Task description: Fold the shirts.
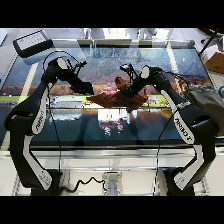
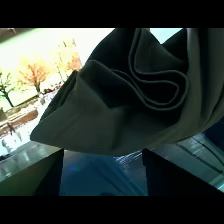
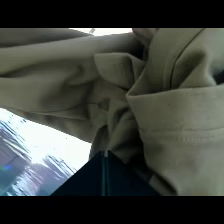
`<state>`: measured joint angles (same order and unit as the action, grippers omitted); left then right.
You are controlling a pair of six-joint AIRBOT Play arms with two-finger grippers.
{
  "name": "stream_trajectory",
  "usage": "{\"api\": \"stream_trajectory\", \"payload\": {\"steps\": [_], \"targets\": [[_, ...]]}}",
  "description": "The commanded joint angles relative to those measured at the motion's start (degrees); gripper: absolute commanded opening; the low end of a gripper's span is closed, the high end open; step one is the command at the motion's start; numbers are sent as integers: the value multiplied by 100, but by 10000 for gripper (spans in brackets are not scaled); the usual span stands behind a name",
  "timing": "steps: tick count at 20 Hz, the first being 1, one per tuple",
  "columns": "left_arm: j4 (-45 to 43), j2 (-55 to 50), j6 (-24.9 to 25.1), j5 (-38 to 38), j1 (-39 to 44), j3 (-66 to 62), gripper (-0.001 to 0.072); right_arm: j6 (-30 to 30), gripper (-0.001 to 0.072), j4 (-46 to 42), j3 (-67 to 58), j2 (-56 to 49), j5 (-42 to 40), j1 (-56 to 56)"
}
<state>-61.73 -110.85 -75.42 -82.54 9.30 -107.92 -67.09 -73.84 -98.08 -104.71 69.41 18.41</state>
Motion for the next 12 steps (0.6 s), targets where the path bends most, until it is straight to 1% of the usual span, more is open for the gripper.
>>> {"api": "stream_trajectory", "payload": {"steps": [1,2,4,5,6,11,12], "targets": [[708,-13,398,31,4,44,361,-61,33,-26,-105,-92,-138,2],[776,-17,625,46,17,44,274,-63,32,-26,-203,-92,-160,2],[728,-92,699,105,42,44,267,-85,33,-26,-450,-90,-164,2],[726,-151,713,66,44,44,271,-90,32,-26,-586,-85,-173,0],[723,-219,713,-15,44,44,296,-105,32,-26,-741,-85,-177,0],[772,-385,780,-138,44,44,301,-96,33,-101,-1314,72,-186,-13],[776,-385,778,-153,44,44,373,-105,40,-216,-1440,81,-105,-20]]}}
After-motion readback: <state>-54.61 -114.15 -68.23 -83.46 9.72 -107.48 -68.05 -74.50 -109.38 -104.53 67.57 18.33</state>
